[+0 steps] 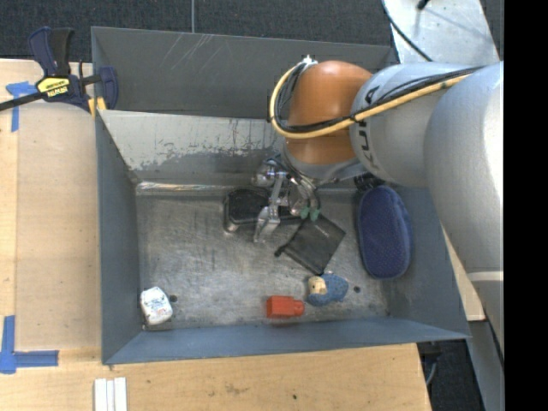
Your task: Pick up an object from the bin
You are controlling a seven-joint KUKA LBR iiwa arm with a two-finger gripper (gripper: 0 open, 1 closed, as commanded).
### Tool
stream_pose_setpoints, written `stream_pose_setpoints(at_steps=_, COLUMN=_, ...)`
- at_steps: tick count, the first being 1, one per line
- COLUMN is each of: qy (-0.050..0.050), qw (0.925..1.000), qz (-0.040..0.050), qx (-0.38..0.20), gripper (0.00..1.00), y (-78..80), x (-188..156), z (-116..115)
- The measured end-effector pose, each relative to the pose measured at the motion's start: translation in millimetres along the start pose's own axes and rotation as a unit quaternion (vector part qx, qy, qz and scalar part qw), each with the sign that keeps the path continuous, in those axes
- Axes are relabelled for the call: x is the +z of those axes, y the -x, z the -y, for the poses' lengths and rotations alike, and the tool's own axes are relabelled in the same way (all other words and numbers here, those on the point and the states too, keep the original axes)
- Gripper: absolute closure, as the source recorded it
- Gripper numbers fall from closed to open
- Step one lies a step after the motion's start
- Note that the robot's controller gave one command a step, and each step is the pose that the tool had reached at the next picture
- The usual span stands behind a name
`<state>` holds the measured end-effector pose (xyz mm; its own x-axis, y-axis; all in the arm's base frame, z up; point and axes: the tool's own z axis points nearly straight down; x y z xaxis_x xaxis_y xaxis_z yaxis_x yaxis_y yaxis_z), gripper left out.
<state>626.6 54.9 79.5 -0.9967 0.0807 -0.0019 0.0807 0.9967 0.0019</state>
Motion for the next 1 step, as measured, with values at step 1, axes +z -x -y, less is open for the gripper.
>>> stream_pose_setpoints(at_steps=1, qy=-0.001, qw=1.0, qz=-0.0004, qx=0.001, gripper=1.0, y=0.4, x=-49.0, z=1.0)
